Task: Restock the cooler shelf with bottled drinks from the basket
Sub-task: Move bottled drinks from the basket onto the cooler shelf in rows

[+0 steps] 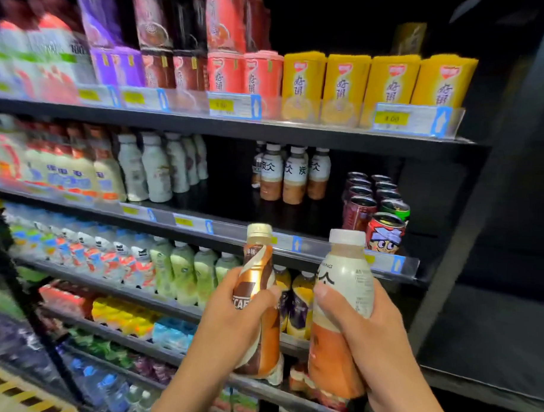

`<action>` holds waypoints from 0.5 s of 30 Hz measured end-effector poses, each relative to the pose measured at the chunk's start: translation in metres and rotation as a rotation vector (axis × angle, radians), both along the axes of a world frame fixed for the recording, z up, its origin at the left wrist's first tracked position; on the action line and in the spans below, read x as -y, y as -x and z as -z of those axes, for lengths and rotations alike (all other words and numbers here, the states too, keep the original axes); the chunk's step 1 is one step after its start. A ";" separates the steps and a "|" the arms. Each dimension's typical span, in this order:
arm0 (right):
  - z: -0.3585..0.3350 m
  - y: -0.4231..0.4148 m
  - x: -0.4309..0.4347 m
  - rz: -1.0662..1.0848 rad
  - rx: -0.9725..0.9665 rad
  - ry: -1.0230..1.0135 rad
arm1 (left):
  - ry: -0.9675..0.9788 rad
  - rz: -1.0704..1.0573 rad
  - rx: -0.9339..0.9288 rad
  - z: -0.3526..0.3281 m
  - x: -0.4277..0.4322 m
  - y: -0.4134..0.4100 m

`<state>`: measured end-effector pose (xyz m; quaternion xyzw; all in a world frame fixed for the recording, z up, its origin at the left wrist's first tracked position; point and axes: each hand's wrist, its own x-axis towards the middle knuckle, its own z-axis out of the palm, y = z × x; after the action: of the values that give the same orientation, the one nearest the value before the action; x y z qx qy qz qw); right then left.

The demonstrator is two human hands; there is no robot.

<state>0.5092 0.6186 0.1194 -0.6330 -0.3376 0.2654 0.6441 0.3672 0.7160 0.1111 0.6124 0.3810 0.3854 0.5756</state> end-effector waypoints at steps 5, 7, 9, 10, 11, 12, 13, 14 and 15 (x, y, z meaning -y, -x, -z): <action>-0.011 -0.004 -0.065 -0.057 0.005 -0.059 | -0.077 -0.002 0.070 -0.024 -0.069 -0.006; -0.017 -0.009 -0.092 -0.068 0.006 -0.083 | -0.117 0.015 0.083 -0.034 -0.099 -0.009; -0.026 -0.014 -0.117 -0.070 -0.017 -0.099 | -0.147 0.019 0.081 -0.044 -0.127 -0.012; -0.030 -0.016 -0.128 -0.070 -0.040 -0.106 | -0.154 0.021 0.073 -0.048 -0.142 -0.014; -0.034 -0.018 -0.139 -0.072 -0.052 -0.106 | -0.155 0.025 0.066 -0.052 -0.156 -0.016; -0.037 -0.021 -0.149 -0.074 -0.051 -0.097 | -0.158 0.028 0.060 -0.056 -0.169 -0.019; -0.039 -0.023 -0.160 -0.073 -0.046 -0.086 | -0.163 0.033 0.055 -0.058 -0.181 -0.021; -0.042 -0.025 -0.170 -0.070 -0.050 -0.075 | -0.175 0.036 0.039 -0.060 -0.194 -0.023; -0.043 -0.028 -0.180 -0.059 -0.063 -0.066 | -0.176 0.043 0.019 -0.061 -0.206 -0.024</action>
<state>0.5372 0.7982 0.1625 -0.5928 -0.3441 0.2927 0.6667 0.3916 0.9217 0.1718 0.6649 0.3267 0.4110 0.5312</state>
